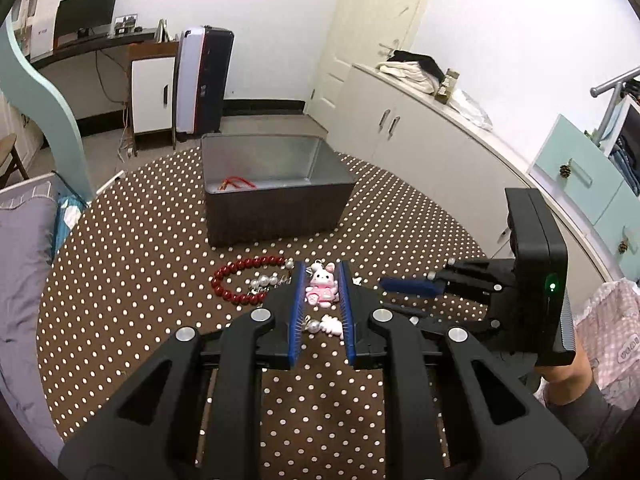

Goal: Organize jewelry
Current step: 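Grasp the pink bunny charm with the left tool, then move the pink bunny charm into the grey box and open the left tool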

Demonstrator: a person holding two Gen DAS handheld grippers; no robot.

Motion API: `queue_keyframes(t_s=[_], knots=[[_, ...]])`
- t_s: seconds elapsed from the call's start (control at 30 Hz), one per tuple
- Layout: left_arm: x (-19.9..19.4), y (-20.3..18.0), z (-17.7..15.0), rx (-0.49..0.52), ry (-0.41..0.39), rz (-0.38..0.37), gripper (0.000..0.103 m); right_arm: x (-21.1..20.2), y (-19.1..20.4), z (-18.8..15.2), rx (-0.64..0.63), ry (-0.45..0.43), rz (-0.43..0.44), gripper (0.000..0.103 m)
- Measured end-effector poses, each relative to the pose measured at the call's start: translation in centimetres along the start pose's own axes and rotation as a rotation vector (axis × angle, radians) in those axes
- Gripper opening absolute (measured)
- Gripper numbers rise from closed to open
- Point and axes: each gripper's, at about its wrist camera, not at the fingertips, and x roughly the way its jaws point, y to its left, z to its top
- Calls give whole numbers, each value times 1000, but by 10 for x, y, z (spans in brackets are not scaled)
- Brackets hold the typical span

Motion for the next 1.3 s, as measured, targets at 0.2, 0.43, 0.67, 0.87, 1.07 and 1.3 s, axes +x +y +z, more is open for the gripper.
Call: queue_keyframes(t_s=[0.2,0.43,0.67,0.87,1.07,1.3], knots=[[-1,2,-1,2,7,1,16,18,3,7,-35,22,-10,40],[2,2,0,2,12,-6,16,19,2,7,-65,22,18,24],[3,-1,12,10,5,-30,16,7,1,3,-64,12,14,23],[7,4,41,6,-15,-39,16,-24,-16,33,7,-96,44,23],[23,16,80,-35,-8,-30,16,-32,-39,79,85,-191,54,23],[65,33,94,-87,71,19,17,-3,-50,101,124,-163,60,24]])
